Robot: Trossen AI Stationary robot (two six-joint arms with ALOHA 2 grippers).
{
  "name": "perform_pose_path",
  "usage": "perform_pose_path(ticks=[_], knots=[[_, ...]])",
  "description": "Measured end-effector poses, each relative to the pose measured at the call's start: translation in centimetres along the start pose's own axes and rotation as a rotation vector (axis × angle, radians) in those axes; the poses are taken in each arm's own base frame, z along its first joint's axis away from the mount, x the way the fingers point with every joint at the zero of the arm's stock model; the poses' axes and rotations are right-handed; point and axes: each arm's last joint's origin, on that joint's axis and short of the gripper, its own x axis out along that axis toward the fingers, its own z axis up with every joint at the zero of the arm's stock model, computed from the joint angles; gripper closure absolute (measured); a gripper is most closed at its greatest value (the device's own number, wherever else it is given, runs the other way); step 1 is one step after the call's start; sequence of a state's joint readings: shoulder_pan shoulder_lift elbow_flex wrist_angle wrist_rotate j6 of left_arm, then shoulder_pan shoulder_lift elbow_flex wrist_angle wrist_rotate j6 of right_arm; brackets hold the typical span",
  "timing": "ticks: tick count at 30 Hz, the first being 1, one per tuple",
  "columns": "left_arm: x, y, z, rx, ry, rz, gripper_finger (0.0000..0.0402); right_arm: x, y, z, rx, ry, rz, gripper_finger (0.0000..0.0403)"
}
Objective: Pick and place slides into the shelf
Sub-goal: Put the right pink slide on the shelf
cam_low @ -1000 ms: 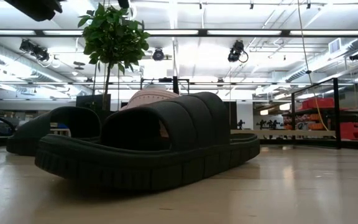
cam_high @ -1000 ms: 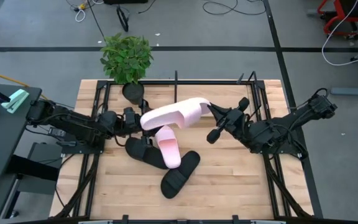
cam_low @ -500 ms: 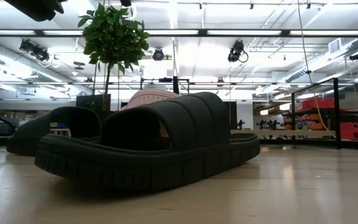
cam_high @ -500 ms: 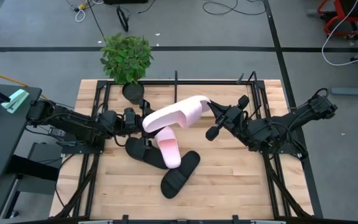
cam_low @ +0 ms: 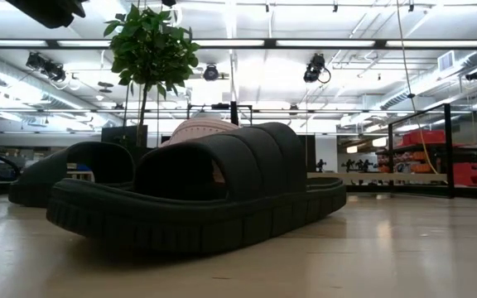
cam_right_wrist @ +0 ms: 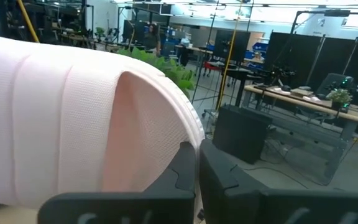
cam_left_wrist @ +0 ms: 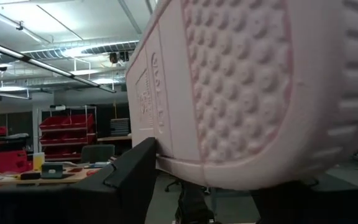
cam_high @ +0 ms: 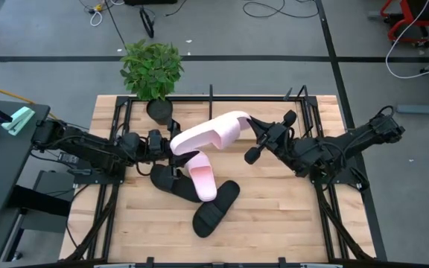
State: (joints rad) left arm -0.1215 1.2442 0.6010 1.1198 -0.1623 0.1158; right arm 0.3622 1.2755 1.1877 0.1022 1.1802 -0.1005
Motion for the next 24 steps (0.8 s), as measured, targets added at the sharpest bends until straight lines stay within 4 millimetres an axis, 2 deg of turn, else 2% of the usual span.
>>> perform_pose_path(ticks=[8, 13, 20, 24], knots=[[0.0, 0.3, 0.1, 0.002, -0.011, 0.033, 0.0180, 0.2, 0.0, 0.0, 0.019, -0.003, 0.028, 0.0399], [0.0, 0.5, 0.3, -0.004, -0.028, 0.114, 0.0220, 0.2, 0.1, -0.1, 0.040, -0.001, 0.080, 0.0399], [0.0, 0.6, 0.8, -0.008, -0.075, 0.134, 0.0294, 0.2, 0.2, -0.6, 0.060, 0.033, 0.099, 0.0399], [0.0, 1.1, 1.1, -0.008, -0.111, 0.153, 0.0300, 0.2, 0.6, -1.1, 0.074, 0.051, 0.112, 0.0399]])
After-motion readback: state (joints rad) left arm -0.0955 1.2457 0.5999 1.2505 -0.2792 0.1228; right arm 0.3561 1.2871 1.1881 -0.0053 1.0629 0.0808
